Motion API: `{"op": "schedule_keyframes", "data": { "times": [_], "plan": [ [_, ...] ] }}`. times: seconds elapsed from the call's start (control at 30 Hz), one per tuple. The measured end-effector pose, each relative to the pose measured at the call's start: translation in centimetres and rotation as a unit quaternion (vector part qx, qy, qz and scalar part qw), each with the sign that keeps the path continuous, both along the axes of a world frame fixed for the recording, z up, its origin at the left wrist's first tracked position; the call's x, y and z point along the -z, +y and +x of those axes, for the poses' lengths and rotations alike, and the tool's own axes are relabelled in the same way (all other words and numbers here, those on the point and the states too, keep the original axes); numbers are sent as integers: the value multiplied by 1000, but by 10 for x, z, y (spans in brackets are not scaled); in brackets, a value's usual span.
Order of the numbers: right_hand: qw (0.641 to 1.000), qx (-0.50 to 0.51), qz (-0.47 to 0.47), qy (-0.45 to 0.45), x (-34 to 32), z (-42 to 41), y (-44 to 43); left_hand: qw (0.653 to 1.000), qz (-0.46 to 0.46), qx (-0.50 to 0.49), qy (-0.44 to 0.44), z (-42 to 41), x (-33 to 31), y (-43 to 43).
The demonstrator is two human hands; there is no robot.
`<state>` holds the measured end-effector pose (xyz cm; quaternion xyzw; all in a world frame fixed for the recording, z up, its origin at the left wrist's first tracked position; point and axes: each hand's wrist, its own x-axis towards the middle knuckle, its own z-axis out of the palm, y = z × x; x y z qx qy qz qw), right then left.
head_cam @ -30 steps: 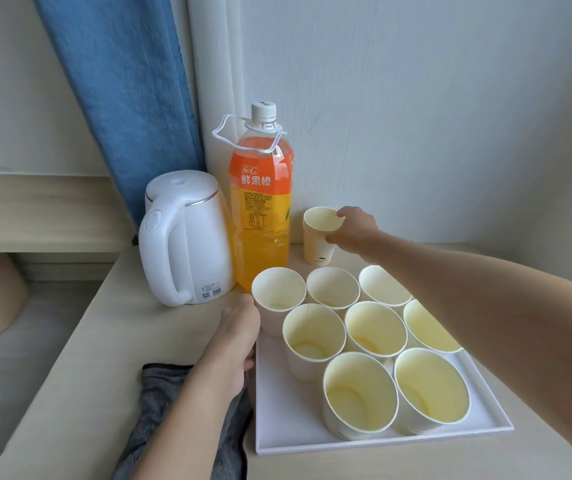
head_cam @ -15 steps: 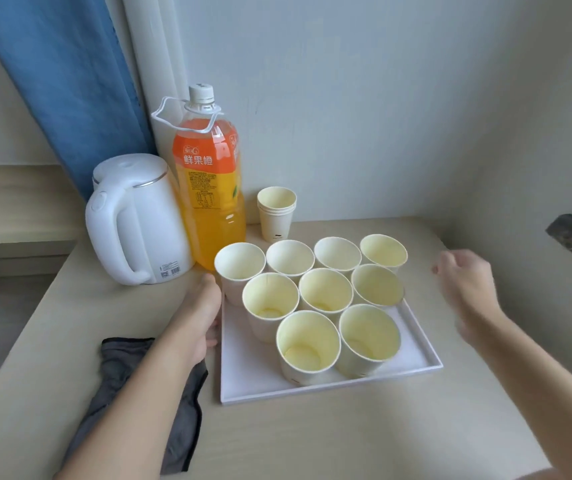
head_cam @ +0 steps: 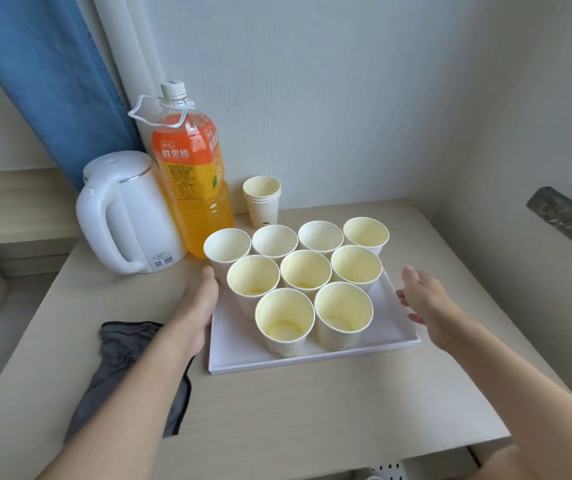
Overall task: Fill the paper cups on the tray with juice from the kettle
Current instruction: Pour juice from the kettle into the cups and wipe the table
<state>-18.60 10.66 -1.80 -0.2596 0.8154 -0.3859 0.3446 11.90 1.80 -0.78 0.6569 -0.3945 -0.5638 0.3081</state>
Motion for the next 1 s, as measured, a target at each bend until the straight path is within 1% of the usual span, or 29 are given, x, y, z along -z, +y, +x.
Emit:
{"op": "schedule_keyframes", "data": {
  "times": [0.07, 0.13, 0.17, 0.23, 0.27, 0.33, 0.43, 0.5, 0.63, 0.67, 0.73, 0.77, 0.87, 0.93, 1.0],
  "plan": [
    [1000, 1, -4, -3, -1, 0, 2, 1000, -1, 11, -14, 1, 6, -2],
    [1000, 4, -14, 2, -4, 3, 6, 1000, -15, -2, -8, 5, 18, -8],
    [999, 9, -27, 21, -8, 7, 8, 1000, -14, -9, -7, 5, 16, -6],
    [992, 29, -72, 96, -22, 16, 12, 999, -28, -19, -6, 2, 4, 3],
    [985, 34, -102, 133, -33, 25, 13, 998, -49, -28, -4, 2, -2, 7],
    [971, 23, -171, 168, -60, 49, 13, 993, -105, -45, -27, 6, -7, 7],
    [955, -31, -251, 156, -96, 97, 7, 978, -185, -76, -58, 23, -22, 4],
    [950, -92, -270, 129, -113, 133, -4, 967, -217, -112, -68, 43, -34, -1],
    [943, -237, -228, 59, -126, 208, -40, 940, -274, -175, -106, 90, -53, -24],
    [940, -266, -209, 37, -128, 226, -50, 937, -280, -183, -103, 100, -57, -32],
    [935, -311, -168, 9, -128, 258, -71, 943, -262, -176, -105, 114, -66, -46],
    [934, -326, -149, -2, -128, 272, -81, 950, -246, -163, -102, 120, -69, -53],
    [935, -336, -109, -42, -131, 302, -107, 978, -181, -94, -52, 129, -71, -74],
    [939, -328, -87, -58, -132, 315, -120, 986, -149, -41, -58, 133, -68, -82],
    [944, -315, -75, -70, -132, 323, -128, 986, -149, -16, -76, 136, -66, -82]
  ]
}}
